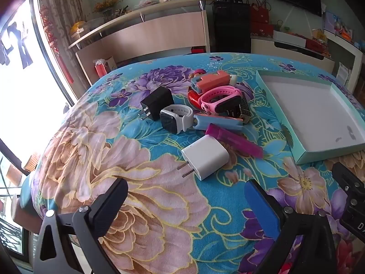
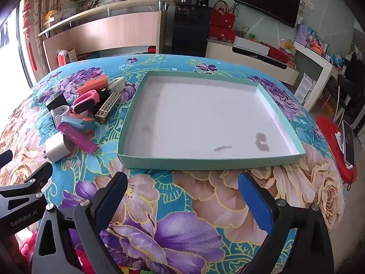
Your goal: Organize rigid objects
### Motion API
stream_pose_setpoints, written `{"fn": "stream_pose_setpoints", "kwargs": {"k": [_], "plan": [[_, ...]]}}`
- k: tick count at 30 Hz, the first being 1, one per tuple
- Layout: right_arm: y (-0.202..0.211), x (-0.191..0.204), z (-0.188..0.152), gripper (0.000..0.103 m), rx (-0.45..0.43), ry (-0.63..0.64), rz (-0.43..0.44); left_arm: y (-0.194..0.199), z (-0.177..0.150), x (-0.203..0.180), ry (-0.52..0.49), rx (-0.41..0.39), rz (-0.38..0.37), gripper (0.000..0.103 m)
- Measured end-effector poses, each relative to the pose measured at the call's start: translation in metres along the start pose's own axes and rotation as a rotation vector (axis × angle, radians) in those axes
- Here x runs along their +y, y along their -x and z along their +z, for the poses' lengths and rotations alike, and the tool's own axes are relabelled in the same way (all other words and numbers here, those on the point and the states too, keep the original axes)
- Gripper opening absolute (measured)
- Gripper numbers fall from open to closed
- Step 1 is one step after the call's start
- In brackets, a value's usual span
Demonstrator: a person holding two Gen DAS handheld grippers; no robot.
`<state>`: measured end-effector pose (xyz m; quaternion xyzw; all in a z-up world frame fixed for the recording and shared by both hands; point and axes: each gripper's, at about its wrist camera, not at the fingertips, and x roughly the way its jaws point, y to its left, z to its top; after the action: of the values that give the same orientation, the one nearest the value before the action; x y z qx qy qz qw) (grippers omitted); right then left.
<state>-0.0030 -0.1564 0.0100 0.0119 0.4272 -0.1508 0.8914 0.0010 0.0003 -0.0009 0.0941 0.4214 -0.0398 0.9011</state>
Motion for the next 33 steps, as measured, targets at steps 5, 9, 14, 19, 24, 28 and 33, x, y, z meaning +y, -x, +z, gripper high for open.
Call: {"fn": "stream_pose_setpoints", "kwargs": {"k": [5,9,14,19,24,28,33], "plan": [[0.0009,0.0035,0.0032,0.098,-0.001,-0.002,0.011,0.0002,0.0011,0.005,0.018,0.007,-0.008,0.103],[0.0007,0.0012,-0.0008,0.098,0.0,-0.004,0.002,-0.0026,0.0017,0.0073,0.024,0.014,-0.015,0.103],[0.0007,0.0002,-0.001,0.098,0.016,0.001,-0.015,-0.0016,-0.0004,0.001,0.007,0.015,-0.001,0.103],[-0.0025,-0.0004,-0.0014,0.098,0.025,-0.001,-0.019,-0.0029,-0.0008,0.0015,0.01,0.018,-0.002,0.103],[-0.0039,0.0002,-0.0018,0.098,0.028,-0.003,-0.019,-0.0034,-0.0012,0.0021,0.011,0.019,-0.003,0.103],[-0.0046,0.0001,-0.0021,0.098,0.03,-0.006,-0.019,-0.0037,-0.0015,0.0025,0.011,0.019,-0.002,0.103],[-0.0051,-0.0001,-0.0014,0.098,0.032,-0.007,-0.021,-0.0047,-0.0029,0.0038,0.015,0.023,-0.001,0.103]]}}
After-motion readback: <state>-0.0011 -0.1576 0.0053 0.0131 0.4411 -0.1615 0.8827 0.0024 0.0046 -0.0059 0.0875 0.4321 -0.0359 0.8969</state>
